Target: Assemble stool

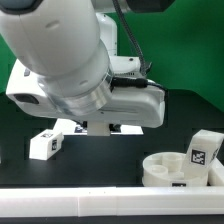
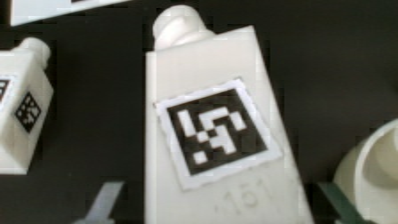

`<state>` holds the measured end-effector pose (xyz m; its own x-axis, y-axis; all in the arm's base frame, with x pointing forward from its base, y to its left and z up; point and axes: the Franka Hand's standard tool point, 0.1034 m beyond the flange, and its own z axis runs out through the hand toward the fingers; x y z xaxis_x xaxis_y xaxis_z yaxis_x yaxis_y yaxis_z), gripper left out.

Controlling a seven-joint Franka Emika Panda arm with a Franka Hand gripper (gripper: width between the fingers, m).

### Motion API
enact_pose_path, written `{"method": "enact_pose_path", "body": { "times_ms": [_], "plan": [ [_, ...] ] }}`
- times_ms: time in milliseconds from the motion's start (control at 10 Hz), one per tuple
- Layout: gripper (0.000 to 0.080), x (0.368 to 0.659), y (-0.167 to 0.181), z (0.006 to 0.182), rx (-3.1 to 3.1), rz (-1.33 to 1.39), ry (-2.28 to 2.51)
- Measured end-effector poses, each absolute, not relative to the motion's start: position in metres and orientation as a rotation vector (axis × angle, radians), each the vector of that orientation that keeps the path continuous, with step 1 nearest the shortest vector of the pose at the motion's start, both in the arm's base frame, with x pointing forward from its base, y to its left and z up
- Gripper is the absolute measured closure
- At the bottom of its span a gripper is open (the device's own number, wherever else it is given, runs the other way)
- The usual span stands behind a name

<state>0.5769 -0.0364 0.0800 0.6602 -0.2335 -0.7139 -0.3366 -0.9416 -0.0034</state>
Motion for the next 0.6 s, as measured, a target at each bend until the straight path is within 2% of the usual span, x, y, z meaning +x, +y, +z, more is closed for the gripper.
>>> {"method": "enact_pose_path", "body": {
  "times_ms": [200, 300, 600],
  "plan": [
    [0.0469, 0.582, -0.038, 0.078, -2.752, 1.111, 0.468],
    [0.0469, 0.597, -0.039, 0.079, -2.801, 0.992, 0.453],
    [0.0469, 0.628, -0.023, 0.105, -2.909, 0.654, 0.449]
  ]
}}
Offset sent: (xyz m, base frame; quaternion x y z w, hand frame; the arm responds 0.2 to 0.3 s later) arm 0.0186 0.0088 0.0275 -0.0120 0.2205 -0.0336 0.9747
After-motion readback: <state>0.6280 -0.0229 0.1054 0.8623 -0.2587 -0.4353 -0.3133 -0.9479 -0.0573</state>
